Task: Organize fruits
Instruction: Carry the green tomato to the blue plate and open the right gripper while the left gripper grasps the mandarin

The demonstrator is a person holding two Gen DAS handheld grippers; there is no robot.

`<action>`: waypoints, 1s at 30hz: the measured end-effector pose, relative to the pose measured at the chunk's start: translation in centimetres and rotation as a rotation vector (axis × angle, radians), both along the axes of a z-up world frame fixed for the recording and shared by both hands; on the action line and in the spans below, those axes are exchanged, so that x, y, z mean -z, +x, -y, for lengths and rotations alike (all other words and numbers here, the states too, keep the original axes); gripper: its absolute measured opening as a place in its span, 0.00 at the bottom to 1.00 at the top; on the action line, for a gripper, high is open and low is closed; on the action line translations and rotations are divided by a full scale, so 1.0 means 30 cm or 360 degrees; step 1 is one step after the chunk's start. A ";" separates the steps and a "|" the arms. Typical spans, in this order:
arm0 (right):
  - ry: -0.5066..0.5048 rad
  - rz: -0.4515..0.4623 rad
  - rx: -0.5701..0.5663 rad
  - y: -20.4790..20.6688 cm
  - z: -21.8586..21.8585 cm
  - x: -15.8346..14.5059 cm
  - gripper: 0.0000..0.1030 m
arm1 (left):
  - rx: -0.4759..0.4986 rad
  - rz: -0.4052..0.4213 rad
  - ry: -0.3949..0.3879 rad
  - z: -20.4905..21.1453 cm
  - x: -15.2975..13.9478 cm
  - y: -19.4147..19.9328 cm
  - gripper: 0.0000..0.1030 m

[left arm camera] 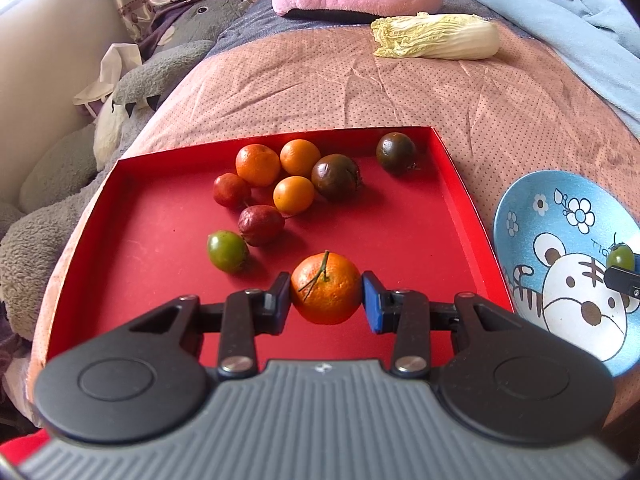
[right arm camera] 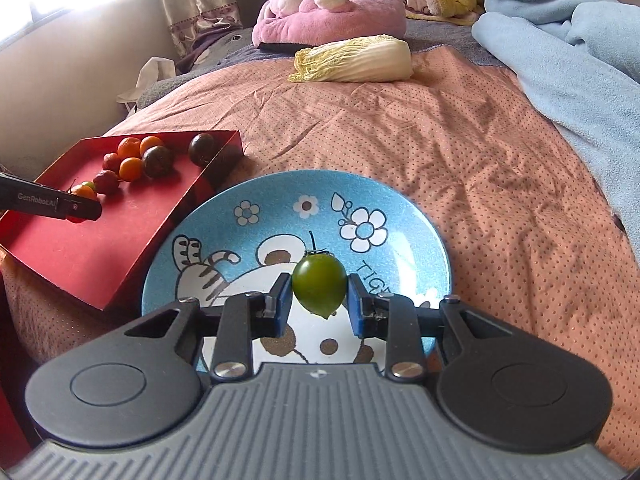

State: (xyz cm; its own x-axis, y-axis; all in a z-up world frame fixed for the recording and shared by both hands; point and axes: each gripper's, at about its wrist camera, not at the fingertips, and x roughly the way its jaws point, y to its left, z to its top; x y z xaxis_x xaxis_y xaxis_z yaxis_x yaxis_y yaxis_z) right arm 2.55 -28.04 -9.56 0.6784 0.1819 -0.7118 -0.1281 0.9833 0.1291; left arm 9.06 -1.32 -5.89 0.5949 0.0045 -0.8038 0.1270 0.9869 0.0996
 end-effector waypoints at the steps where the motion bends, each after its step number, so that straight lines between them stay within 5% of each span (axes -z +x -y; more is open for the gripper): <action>1: -0.0010 -0.0001 0.0004 0.005 0.000 0.007 0.33 | 0.0000 0.0002 0.0001 0.000 -0.001 -0.001 0.39; 13: -0.0034 0.0015 0.0048 0.027 0.010 0.028 0.34 | 0.0021 0.0016 0.0011 0.009 -0.002 -0.007 0.39; 14: -0.0029 0.0029 0.0050 0.023 0.010 0.020 0.36 | 0.0021 0.0017 0.0012 0.009 -0.002 -0.007 0.39; 16: -0.0019 0.0069 0.0060 0.010 0.010 -0.003 0.58 | 0.0021 0.0022 0.0013 0.009 -0.004 -0.009 0.39; 18: -0.0005 0.0132 0.0062 -0.013 0.007 -0.037 0.66 | 0.0023 0.0029 0.0014 0.008 -0.005 -0.011 0.39; 30: 0.0064 0.0212 -0.0092 -0.162 -0.051 -0.133 0.82 | 0.0082 0.0100 0.0059 0.027 -0.027 -0.042 0.39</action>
State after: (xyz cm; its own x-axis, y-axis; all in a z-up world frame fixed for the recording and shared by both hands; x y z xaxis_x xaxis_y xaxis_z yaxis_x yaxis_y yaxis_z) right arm -2.31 -26.52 -5.57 0.7540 0.2501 -0.6074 -0.2031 0.9681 0.1465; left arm 7.81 -2.15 -5.08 0.6442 0.0015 -0.7649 0.1700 0.9747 0.1451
